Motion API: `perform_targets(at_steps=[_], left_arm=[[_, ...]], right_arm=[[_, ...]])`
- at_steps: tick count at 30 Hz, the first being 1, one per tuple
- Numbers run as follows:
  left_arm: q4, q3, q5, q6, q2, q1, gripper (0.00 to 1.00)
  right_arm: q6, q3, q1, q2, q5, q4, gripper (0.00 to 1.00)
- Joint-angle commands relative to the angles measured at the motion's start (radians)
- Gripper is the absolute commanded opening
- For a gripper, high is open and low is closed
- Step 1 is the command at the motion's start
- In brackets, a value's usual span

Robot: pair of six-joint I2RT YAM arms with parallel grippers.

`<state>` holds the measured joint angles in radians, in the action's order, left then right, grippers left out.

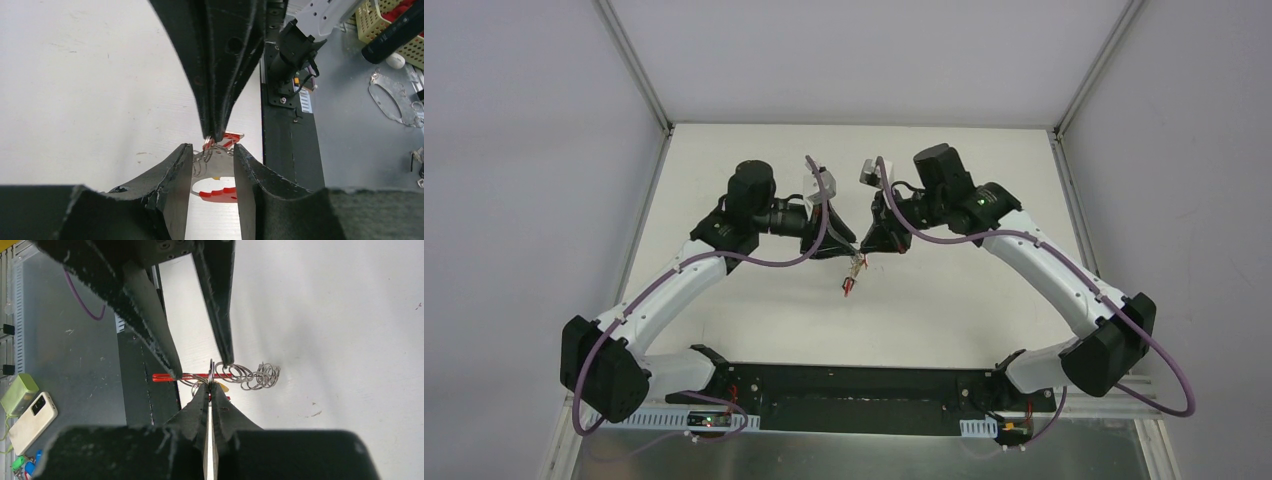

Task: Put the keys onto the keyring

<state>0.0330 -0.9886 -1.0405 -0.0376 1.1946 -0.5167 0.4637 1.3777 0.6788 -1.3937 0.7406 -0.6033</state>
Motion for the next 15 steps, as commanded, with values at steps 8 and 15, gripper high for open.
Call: perform_targets(at_steps=[8,15], left_arm=[[0.002,-0.027,-0.015,-0.082,0.002,-0.032,0.25],[-0.003,-0.027,-0.022,-0.083,-0.002,-0.032,0.25]], right_arm=[[-0.003,0.045,0.005,-0.01,0.063,0.008,0.0],[0.014,0.026,0.005,0.004,0.066,0.006,0.0]])
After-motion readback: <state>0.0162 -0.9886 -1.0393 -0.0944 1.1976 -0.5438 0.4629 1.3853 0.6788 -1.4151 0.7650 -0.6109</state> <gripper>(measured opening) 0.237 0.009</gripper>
